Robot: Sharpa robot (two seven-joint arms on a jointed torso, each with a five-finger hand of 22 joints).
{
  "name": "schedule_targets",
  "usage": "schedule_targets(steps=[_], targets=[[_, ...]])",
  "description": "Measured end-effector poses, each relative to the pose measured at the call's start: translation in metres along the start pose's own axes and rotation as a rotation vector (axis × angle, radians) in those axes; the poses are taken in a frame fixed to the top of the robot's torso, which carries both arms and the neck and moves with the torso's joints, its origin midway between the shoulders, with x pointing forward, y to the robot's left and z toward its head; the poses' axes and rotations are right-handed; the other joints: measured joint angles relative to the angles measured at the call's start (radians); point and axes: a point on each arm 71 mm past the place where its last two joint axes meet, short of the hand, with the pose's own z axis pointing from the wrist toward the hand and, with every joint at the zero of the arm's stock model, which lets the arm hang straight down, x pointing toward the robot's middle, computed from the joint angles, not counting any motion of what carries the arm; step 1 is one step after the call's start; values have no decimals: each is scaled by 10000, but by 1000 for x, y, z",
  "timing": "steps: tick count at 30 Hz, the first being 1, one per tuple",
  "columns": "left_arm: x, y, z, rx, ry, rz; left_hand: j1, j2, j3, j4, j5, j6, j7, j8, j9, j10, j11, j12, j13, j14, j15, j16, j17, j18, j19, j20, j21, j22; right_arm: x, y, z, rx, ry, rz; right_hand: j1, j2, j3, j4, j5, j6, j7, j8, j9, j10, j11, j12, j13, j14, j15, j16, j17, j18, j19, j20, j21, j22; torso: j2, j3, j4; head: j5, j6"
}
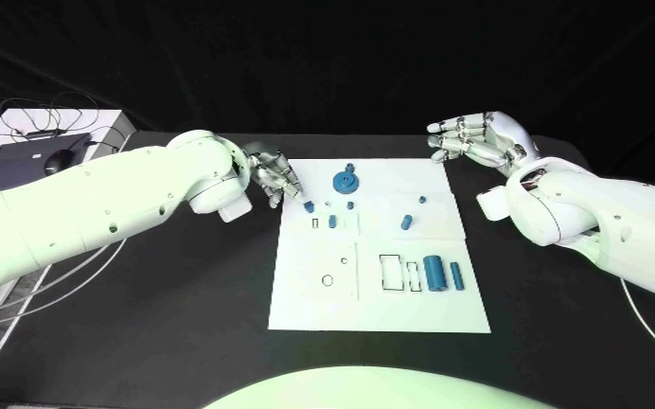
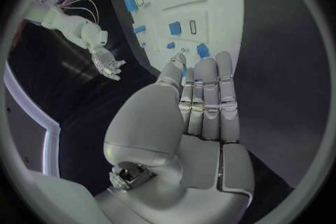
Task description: Assemble the parts on the task board
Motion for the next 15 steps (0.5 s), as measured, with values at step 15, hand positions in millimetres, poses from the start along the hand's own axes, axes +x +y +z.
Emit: schedule_targets(steps=[15], targets=[[22,-3,3,3024,-1992,3084,608,81,-126,-247,-85,443,-317,221,-1859,-8,10,18,-1365,-369,-40,542,-818,-5,-181,35,169,542,0,-1,-2,-11,53,-103,0,0,-28,-27,0,1,-1,0,0,-1,1,0,0,0,0,0,1,0,0,0,38,19,16,1,-7,54,83]])
